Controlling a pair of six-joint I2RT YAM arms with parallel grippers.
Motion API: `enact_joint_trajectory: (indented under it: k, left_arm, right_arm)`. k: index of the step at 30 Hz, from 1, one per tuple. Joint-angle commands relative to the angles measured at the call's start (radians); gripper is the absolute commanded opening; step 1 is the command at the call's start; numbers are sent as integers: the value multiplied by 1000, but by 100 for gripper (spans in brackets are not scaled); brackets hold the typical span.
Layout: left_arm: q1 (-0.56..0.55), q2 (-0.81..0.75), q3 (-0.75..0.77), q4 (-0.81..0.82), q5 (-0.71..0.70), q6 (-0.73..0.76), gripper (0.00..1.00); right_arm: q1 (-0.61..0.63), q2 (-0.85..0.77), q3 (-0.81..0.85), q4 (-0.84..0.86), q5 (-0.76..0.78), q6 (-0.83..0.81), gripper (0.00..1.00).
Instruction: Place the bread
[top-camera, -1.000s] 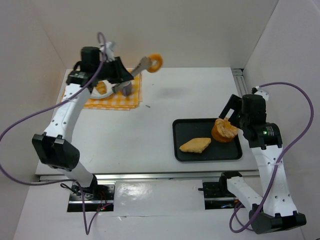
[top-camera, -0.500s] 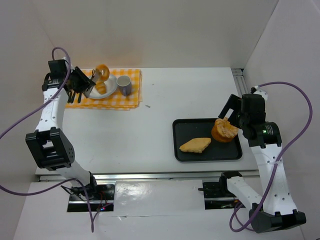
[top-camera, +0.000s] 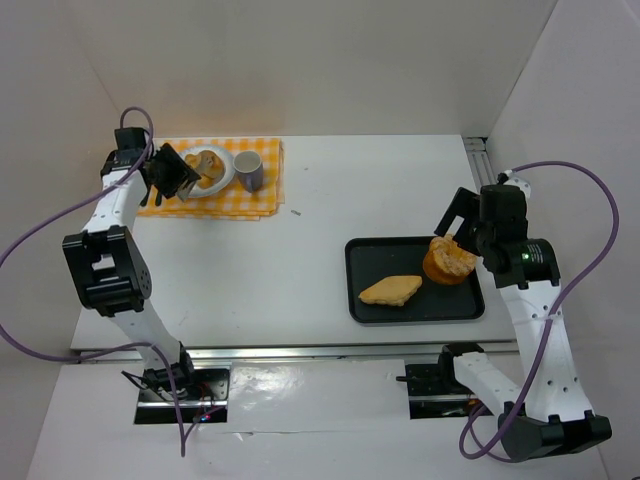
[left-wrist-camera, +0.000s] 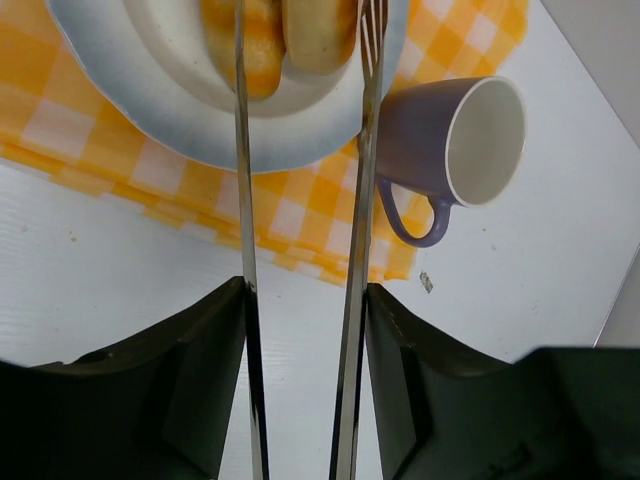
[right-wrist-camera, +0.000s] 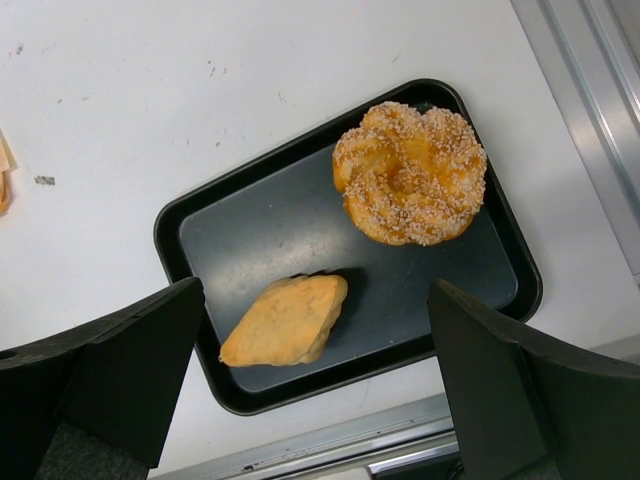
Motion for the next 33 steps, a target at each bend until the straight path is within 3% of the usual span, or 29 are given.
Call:
enact_joint_trajectory:
  k: [1, 10, 16, 18, 24, 29, 33]
  left_arm:
    - [4, -81, 52, 1, -24, 17, 61]
    - [-56, -262, 139, -57, -139, 88, 57]
    - [-226, -308, 176, -79, -174, 210, 55]
    - [-316, -308, 176, -88, -115, 238, 55]
    - [-608, -343, -69, 36, -165, 243, 53]
    - [-745, -296, -276, 190, -242, 189, 53]
    - [-801, -216, -327, 244, -329, 180, 53]
  right_arm:
    - [-2, -3, 25, 41, -12, -7, 100]
    - [-2, -3, 6, 51, -21, -7, 100]
    - [-2, -3, 6, 51, -21, -7, 100]
    - [-2, -13, 6, 60, -21, -7, 100]
    - [-2, -31, -3, 60, -21, -7, 100]
    - [-2, -40, -3, 31, -21, -7, 100]
    - [-2, -51, -3, 20, -10, -7, 100]
